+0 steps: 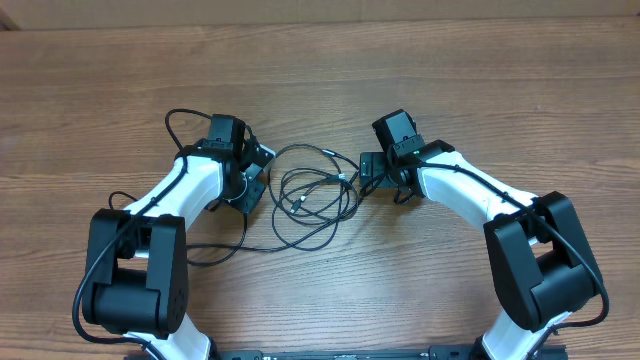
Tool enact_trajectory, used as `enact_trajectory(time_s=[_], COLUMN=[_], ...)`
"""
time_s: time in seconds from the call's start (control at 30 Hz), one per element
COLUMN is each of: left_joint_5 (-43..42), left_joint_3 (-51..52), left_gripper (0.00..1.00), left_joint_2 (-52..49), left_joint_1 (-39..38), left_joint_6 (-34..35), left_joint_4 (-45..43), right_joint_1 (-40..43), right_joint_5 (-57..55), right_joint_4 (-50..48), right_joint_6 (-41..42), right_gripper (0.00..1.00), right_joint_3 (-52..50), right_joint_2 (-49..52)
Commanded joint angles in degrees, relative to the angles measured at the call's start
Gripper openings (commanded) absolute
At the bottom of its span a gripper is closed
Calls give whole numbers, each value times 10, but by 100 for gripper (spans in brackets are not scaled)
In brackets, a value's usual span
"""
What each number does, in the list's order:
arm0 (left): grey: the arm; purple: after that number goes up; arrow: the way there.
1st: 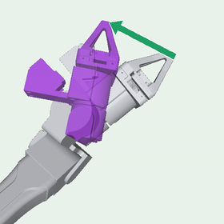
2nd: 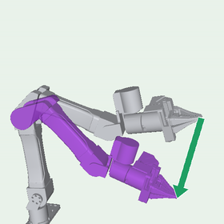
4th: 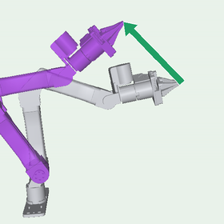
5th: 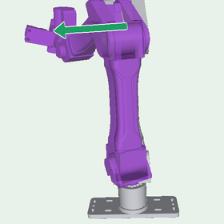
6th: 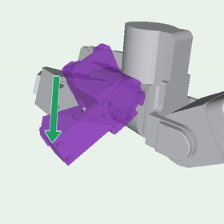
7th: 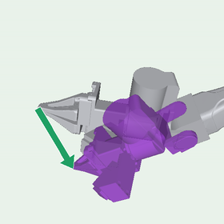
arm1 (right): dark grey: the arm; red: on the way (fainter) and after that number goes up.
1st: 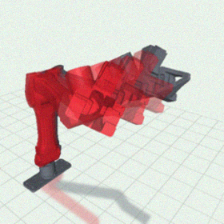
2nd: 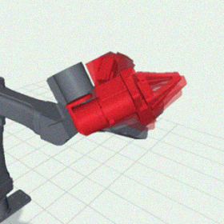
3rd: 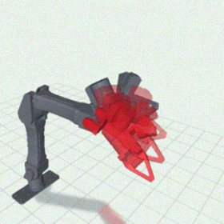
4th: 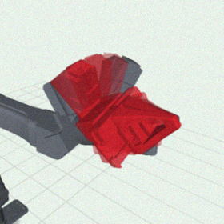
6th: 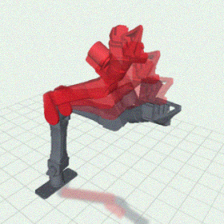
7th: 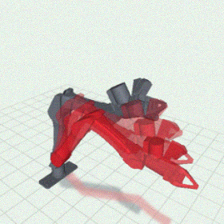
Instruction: Untangle cables
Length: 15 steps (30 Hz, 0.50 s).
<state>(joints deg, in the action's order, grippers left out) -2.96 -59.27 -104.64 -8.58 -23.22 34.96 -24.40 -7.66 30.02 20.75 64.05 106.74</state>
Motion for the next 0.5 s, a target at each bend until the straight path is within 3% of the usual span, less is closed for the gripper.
enact_trajectory(time_s=[0.0, 0.07, 0.23, 0.4, 0.47], left_joint_5=[-9, -2, -26, -63, -58], left_joint_3=[37, 28, -25, -102, -128], left_gripper=[17, 9, 6, 9, 17], left_joint_2=[-57, -57, -45, -38, -38], left_joint_1=[0, 0, 0, 0, 0], left_joint_6=[-15, -14, -8, -8, -7], left_joint_4=[-1, 5, 60, 155, 205], right_joint_1=[0, 0, 0, 0, 0], right_joint_5=[2, 2, 2, 2, 2], right_joint_4=[-2, -2, -3, -4, -4], right_joint_6=[3, 3, 3, 3, 3], right_gripper=[100, 100, 100, 100, 100], right_joint_3=[-3, -3, -3, -3, -3], right_joint_2=[1, 1, 1, 1, 1])
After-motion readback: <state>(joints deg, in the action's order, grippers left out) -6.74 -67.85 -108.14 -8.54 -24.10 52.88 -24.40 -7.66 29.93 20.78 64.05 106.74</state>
